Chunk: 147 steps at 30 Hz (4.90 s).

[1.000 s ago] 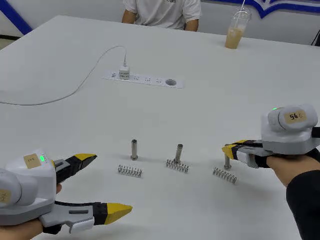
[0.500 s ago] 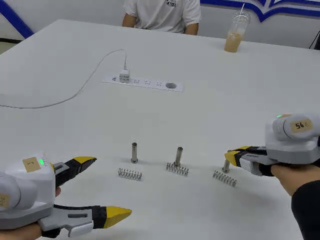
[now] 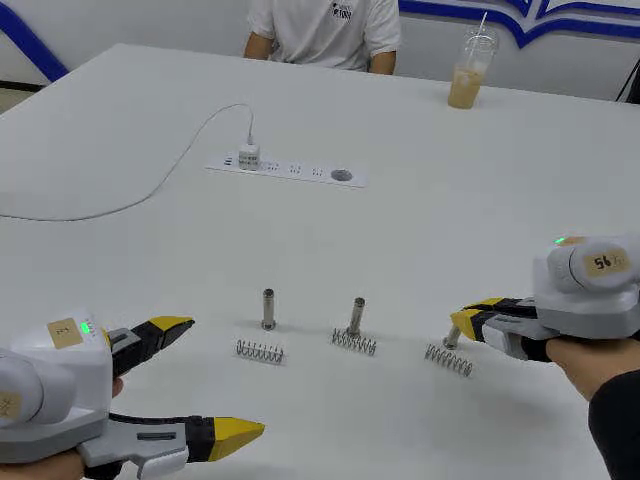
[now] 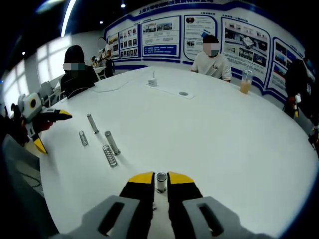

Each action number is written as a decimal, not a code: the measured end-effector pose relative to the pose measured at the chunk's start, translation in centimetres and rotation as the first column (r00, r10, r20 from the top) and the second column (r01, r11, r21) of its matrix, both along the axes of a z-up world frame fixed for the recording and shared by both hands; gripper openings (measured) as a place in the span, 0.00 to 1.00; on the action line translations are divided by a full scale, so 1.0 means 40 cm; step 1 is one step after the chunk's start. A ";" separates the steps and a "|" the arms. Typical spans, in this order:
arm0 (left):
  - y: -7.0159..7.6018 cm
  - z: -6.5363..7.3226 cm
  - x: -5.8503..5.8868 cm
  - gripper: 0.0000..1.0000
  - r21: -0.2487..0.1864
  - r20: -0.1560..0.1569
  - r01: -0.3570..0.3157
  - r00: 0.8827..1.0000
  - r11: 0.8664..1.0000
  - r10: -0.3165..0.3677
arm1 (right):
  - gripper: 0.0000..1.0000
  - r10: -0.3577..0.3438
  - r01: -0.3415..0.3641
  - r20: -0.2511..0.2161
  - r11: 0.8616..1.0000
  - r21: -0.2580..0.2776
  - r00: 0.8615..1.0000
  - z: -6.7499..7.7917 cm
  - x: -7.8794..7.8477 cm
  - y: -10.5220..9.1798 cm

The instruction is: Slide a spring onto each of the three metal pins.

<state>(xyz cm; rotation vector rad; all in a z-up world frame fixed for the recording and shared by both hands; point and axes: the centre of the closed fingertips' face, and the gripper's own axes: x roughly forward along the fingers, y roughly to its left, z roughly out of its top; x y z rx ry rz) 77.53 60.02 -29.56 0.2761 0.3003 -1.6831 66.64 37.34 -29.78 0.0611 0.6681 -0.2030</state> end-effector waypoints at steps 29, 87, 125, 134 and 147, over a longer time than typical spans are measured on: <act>-0.006 0.001 -0.004 0.89 -0.002 0.002 0.007 1.000 1.000 -0.007 | 0.17 0.090 -0.090 -0.037 0.996 -0.004 0.995 -0.028 -0.073 0.018; -0.042 -0.009 -0.110 0.81 0.036 0.023 0.195 0.980 0.980 -0.196 | 0.11 0.381 -0.378 -0.162 0.925 0.050 0.910 -0.079 -0.081 0.134; -0.167 -0.005 -0.214 0.52 0.040 0.071 0.407 0.910 0.912 -0.409 | 0.11 0.626 -0.630 -0.196 0.775 0.047 0.755 -0.023 0.001 0.336; -0.170 -0.014 -0.230 0.40 0.053 0.099 0.433 0.894 0.900 -0.436 | 0.11 0.665 -0.670 -0.209 0.740 0.056 0.717 -0.018 0.007 0.370; -0.164 -0.018 -0.258 0.22 0.064 0.164 0.480 0.860 0.875 -0.484 | 0.11 0.693 -0.700 -0.235 0.711 0.067 0.681 -0.020 0.001 0.396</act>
